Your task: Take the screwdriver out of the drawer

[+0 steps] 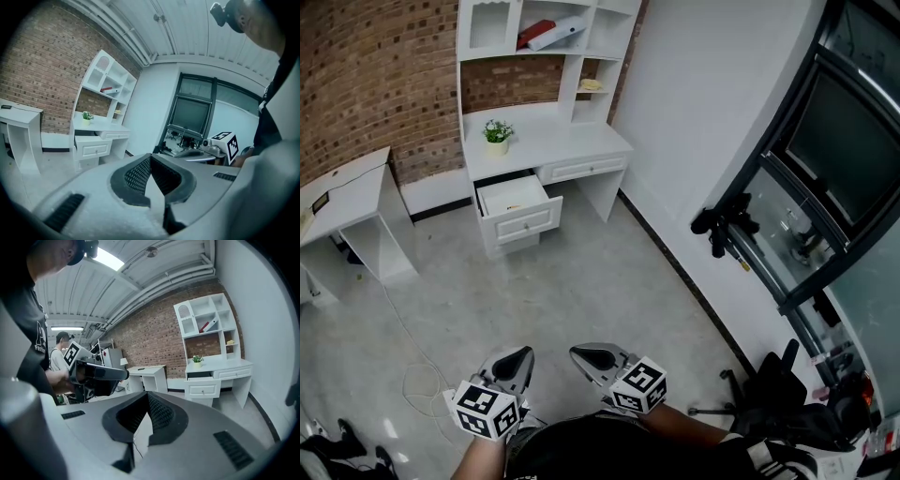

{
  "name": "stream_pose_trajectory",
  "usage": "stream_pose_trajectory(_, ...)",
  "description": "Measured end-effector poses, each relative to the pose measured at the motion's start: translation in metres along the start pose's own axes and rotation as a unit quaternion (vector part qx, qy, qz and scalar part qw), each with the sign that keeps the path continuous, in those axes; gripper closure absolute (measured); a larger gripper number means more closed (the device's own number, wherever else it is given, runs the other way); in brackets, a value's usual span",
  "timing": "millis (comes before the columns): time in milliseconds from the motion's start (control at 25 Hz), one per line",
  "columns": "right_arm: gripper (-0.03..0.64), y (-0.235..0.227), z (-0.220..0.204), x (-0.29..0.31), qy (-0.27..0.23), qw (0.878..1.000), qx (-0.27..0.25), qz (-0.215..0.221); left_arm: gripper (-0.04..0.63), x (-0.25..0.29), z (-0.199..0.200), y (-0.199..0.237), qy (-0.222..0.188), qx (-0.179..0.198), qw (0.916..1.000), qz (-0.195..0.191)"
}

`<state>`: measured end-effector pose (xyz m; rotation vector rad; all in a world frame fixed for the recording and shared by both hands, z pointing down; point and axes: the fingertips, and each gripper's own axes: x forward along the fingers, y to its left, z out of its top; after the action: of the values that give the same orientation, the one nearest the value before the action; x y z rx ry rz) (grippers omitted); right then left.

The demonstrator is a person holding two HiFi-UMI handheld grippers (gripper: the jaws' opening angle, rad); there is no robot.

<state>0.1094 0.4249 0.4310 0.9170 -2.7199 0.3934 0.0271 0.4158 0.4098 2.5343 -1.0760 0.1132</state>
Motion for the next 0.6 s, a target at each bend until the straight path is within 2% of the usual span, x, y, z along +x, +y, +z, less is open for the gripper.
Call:
stream_pose_trajectory(320, 0.612, 0.028, 0.003, 0.041, -0.004, 1.000, 0.004, -0.028, 0.578, -0.036, 0.000, 0.036, 0.017, 0.010, 0.9998, -0.010)
stream_pose_trajectory(600, 0.611, 0.044, 0.001, 0.063, -0.011, 0.998, 0.046, -0.051, 0.578, -0.063, -0.010, 0.059, 0.036, 0.017, 0.9990, -0.021)
